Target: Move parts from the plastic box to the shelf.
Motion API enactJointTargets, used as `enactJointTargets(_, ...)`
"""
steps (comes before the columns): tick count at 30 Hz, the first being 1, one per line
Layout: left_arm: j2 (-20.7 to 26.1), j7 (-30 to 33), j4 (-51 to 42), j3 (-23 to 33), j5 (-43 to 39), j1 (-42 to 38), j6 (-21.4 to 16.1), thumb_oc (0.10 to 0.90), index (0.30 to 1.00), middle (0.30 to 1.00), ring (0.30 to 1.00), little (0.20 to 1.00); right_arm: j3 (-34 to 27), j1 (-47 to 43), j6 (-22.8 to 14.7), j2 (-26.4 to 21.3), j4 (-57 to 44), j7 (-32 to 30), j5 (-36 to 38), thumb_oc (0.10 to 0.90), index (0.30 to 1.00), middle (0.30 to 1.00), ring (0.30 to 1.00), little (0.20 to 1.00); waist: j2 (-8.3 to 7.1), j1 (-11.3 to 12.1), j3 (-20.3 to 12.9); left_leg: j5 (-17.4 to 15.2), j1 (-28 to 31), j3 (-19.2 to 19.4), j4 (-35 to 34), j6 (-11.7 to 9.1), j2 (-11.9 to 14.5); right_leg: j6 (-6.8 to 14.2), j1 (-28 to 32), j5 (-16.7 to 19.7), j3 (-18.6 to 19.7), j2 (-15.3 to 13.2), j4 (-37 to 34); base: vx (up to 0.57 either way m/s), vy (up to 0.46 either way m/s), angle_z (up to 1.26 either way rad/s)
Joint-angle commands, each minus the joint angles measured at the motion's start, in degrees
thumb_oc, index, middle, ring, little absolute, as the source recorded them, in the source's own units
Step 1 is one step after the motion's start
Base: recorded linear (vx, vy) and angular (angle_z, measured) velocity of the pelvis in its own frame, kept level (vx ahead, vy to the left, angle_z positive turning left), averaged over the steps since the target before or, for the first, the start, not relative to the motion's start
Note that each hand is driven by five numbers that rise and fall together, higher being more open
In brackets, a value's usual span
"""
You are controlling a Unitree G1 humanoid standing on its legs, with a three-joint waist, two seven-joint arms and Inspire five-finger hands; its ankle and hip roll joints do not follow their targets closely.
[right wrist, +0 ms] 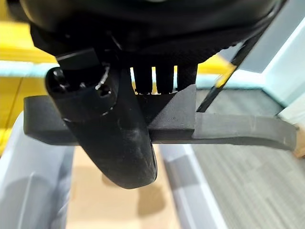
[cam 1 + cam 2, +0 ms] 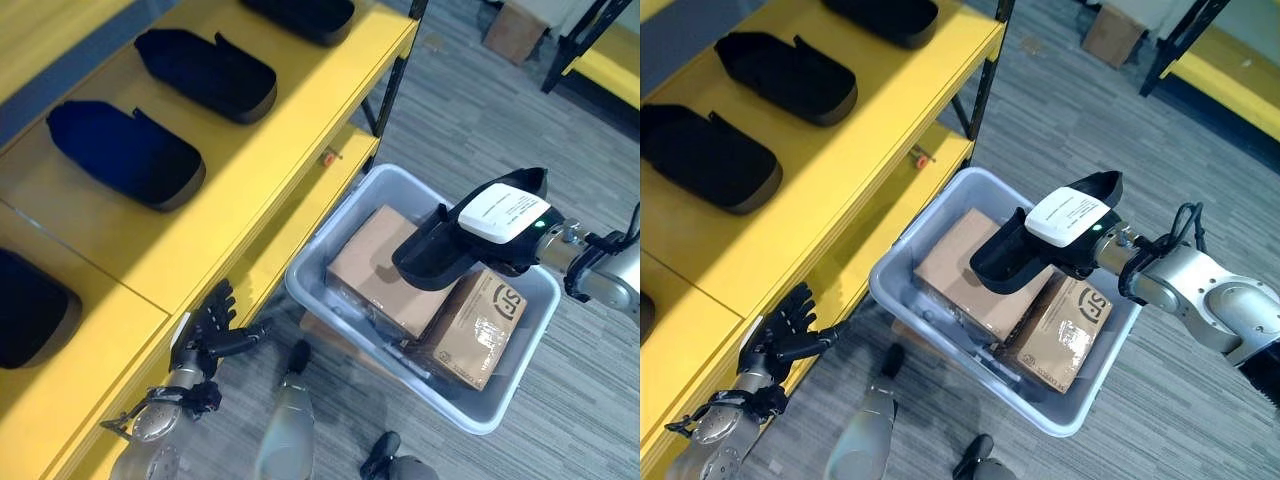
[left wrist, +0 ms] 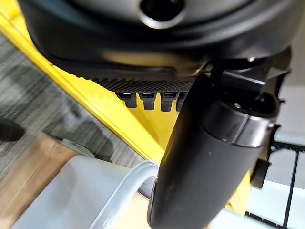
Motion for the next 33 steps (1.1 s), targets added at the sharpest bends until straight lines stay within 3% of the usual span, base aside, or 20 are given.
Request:
enactJointTargets(1, 3.8, -0.8, -5.1, 2.3, 5.5, -2.4, -6.5, 0.9, 1.0, 1.0, 1.0, 1.0, -3.4, -1.7, 0.4, 1.1, -0.9, -4.3, 4.2, 0.4, 0.3, 0.3, 0.3, 0.3, -2.44, -0.8, -10.8, -4.7, 4.6, 1.3, -3.3, -3.0, 6.6, 2.2, 1.7, 4.2, 0.9, -0.7, -3.1, 0.02, 0.036, -0.4)
enactJointTargets(4, 4.0, 1.8, -6.5, 3.6, 12.2, -4.2, -8.4, 0.9, 1.0, 1.0, 1.0, 1.0, -6.4, -2.3, 0.1, 3.8, -2.0, -6.0, 6.5, 0.4, 0.3, 0.3, 0.3, 0.3, -2.45, -2.5, -13.8, -4.1, 8.4, 4.6, -6.5, -3.2, 7.7, 2.7, 2.1, 5.4, 3.5, -0.5, -5.4, 0.01, 0.024, -0.47)
enactJointTargets(6, 4.0, 1.8, -6.4, 3.6, 12.3, -4.2, -8.4, 0.9, 1.0, 1.0, 1.0, 1.0, -6.3, -2.4, 0.1, 3.8, -2.0, -6.0, 6.5, 0.4, 0.3, 0.3, 0.3, 0.3, -2.48, -2.3, -13.8, -4.1, 8.6, 4.9, -6.7, -3.2, 7.7, 2.7, 2.1, 5.4, 3.8, -0.5, -5.4, 0.01, 0.008, -0.54)
enactJointTargets(7, 4.8, 5.4, -7.4, 4.2, 20.0, -6.4, -10.2, 0.9, 1.0, 1.0, 1.0, 1.0, -8.3, -3.3, -0.1, 8.2, -1.8, -8.2, 8.9, 0.4, 0.3, 0.3, 0.3, 0.3, -2.07, -3.7, -15.3, -4.8, 11.6, 7.2, -7.4, -3.4, 8.8, 2.7, 2.6, 4.9, 5.7, -0.3, -5.8, 0.01, 0.021, -0.35)
enactJointTargets(13, 6.5, 12.6, -8.7, 3.7, 32.3, -11.5, -12.1, 0.9, 1.0, 1.0, 1.0, 1.0, -9.8, -3.4, -0.9, 14.1, -1.7, -9.7, 13.4, 0.4, 0.3, 0.3, 0.3, 0.3, -1.31, -5.6, -17.1, -4.7, 14.4, 9.5, -8.7, -3.6, 9.7, 2.5, 3.1, 4.3, 7.8, -0.2, -6.2, 0.0, 0.012, -0.42)
enactJointTargets(14, 8.7, 15.4, -9.1, 3.7, 38.9, -13.5, -11.9, 0.9, 1.0, 1.0, 1.0, 1.0, -10.5, -3.1, -1.3, 15.8, -1.4, -10.1, 15.9, 0.4, 0.3, 0.3, 0.3, 0.3, -0.74, -6.6, -17.9, -5.1, 15.2, 9.9, -8.9, -3.9, 10.0, 2.4, 3.5, 3.9, 8.3, 0.0, -6.4, -0.01, 0.011, -0.07)
enactJointTargets(19, 12.5, 20.7, -8.4, 2.0, 50.4, -20.4, -11.9, 0.9, 1.0, 1.0, 1.0, 1.0, -12.0, -2.4, -2.1, 21.3, 0.4, -10.0, 26.0, 0.4, 0.3, 0.3, 0.3, 0.3, 0.34, -8.9, -19.4, -4.8, 16.3, 11.0, -9.3, -4.2, 10.6, 2.1, 3.9, 3.7, 9.1, 0.1, -7.0, -0.01, 0.004, -0.04)
enactJointTargets(26, 14.0, 24.2, -8.8, 1.0, 57.3, -23.3, -11.4, 0.9, 1.0, 1.0, 1.0, 1.0, -12.2, -2.8, -2.0, 25.1, 2.8, -8.0, 36.3, 0.4, 0.3, 0.3, 0.3, 0.3, 1.13, -10.5, -20.3, -5.3, 18.1, 12.4, -9.4, -4.5, 11.3, 1.7, 4.6, 3.3, 10.3, 0.3, -7.2, 0.0, -0.001, -0.08)
enactJointTargets(33, 17.1, 24.6, -8.9, -1.8, 62.5, -26.4, -11.2, 0.9, 1.0, 1.0, 1.0, 1.0, -10.8, -5.4, -1.8, 26.1, 5.2, -6.8, 42.6, 0.4, 0.3, 0.3, 0.3, 0.3, 1.99, -11.8, -20.8, -5.2, 18.8, 13.1, -9.4, -4.8, 11.8, 1.4, 4.9, 3.0, 11.3, 0.7, -7.5, 0.0, -0.007, -0.1)
